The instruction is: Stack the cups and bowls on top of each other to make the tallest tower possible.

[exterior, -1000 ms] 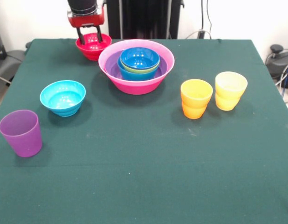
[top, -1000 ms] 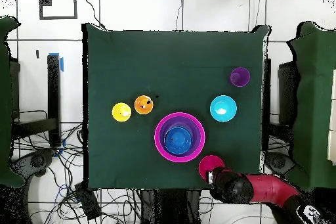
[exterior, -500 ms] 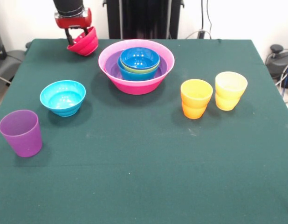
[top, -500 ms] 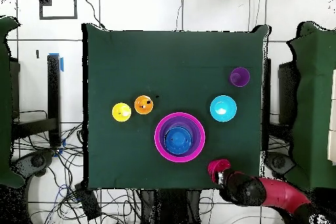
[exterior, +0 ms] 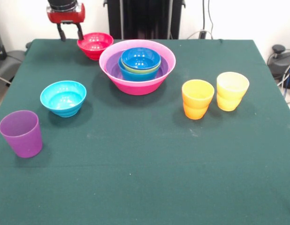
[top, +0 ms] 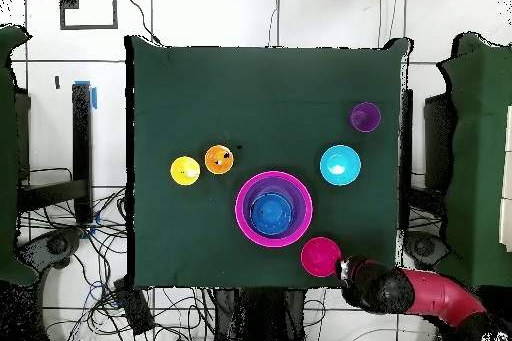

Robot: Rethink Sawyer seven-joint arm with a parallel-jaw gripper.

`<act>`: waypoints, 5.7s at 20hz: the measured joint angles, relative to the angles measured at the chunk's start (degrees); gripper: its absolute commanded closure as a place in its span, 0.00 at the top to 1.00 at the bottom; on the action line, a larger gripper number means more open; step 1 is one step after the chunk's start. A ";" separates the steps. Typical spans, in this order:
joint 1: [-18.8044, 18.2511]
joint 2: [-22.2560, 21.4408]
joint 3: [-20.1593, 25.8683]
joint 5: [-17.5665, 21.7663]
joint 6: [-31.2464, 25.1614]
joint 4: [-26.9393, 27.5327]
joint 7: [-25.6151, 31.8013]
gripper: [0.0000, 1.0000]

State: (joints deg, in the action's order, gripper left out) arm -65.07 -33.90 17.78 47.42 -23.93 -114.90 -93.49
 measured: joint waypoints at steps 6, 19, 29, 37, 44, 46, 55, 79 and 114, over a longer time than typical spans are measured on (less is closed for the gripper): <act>0.06 -2.33 0.60 0.01 -0.02 -0.11 0.00 1.00; 0.57 -3.09 0.61 0.02 -0.02 -0.12 0.00 1.00; 2.08 -3.70 0.61 0.02 -0.02 -0.60 0.00 1.00; 2.93 -4.89 0.62 -0.25 -0.02 -2.07 0.00 1.00; 2.74 -7.35 1.51 -2.73 -0.06 -4.08 0.00 1.00; 2.74 -8.42 1.86 -3.64 -0.26 -4.60 0.00 1.00; 2.75 -9.76 2.06 -4.26 -0.56 -4.79 0.00 1.00; 3.37 2.43 1.04 -0.74 -0.54 -3.38 0.00 1.00; 1.54 -12.56 1.76 -4.12 -1.19 -4.29 0.00 1.00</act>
State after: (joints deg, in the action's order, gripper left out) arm -63.53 -46.46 19.53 43.31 -25.12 -119.19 -93.49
